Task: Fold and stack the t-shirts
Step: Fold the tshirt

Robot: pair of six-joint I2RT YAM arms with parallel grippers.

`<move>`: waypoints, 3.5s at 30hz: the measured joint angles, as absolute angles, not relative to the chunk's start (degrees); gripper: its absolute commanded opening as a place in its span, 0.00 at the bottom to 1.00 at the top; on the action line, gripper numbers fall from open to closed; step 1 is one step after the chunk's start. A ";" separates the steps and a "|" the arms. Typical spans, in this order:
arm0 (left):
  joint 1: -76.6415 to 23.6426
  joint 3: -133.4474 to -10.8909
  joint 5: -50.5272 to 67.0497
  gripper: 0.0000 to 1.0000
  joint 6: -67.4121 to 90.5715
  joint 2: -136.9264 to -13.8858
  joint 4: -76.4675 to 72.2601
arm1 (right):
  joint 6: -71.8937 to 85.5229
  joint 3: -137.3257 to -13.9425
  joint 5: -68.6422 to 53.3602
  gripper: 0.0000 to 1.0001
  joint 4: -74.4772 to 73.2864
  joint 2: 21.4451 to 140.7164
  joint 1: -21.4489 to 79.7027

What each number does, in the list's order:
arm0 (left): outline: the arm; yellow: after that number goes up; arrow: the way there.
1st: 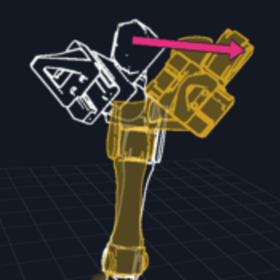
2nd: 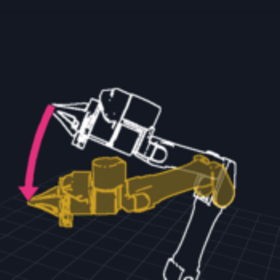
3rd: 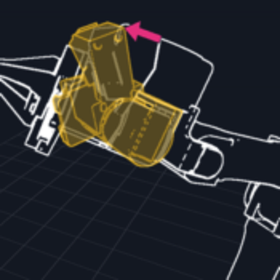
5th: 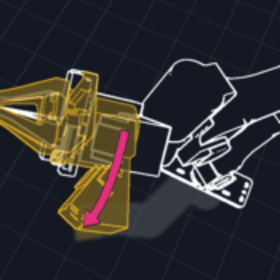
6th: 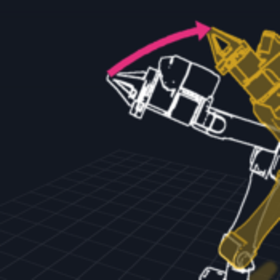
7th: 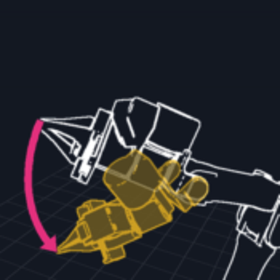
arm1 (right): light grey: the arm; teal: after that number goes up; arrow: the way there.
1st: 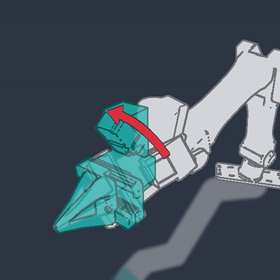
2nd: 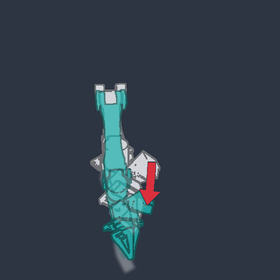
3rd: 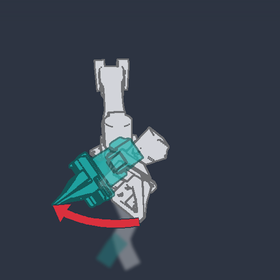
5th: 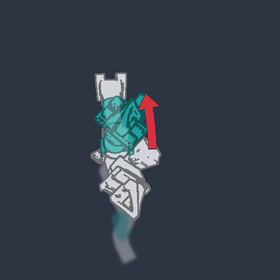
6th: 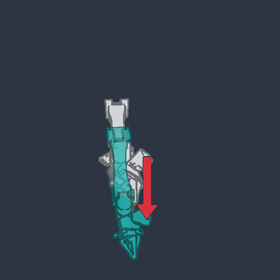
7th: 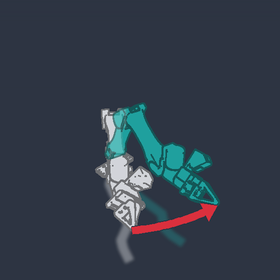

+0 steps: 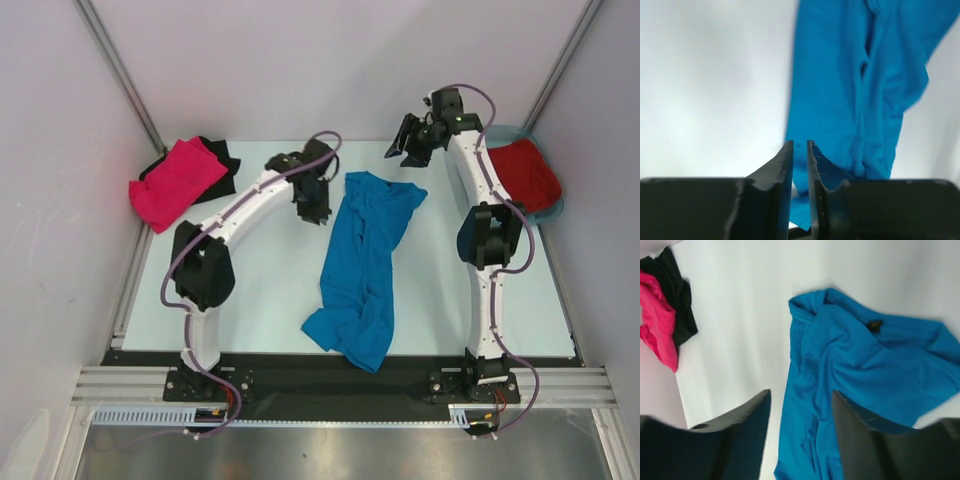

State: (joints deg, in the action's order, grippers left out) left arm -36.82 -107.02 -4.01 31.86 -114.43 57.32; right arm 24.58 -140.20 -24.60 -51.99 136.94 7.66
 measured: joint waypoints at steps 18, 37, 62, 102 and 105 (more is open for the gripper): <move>-18.44 -107.85 26.61 0.43 31.29 -126.65 39.44 | 24.97 -118.87 -13.30 0.82 -57.28 130.80 6.13; -12.19 -125.89 40.49 0.47 41.23 -144.27 20.91 | 30.50 -117.21 -8.88 0.83 -52.86 130.82 4.16; -20.03 -128.20 48.40 0.50 48.07 -151.74 12.23 | 32.18 -114.17 -6.44 0.83 -52.14 132.42 3.81; -19.86 -131.52 31.14 0.52 36.03 -152.14 22.65 | 30.39 -116.20 -9.47 0.83 -51.55 135.11 5.41; -20.45 -132.16 31.68 0.52 36.71 -152.92 21.47 | 30.35 -116.29 -9.47 0.83 -52.05 135.11 5.45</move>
State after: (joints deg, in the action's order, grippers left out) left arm -20.45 -132.16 31.68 36.71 -152.92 21.47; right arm 30.35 -116.29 -9.47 -52.05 135.11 5.45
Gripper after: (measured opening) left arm 0.518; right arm 0.828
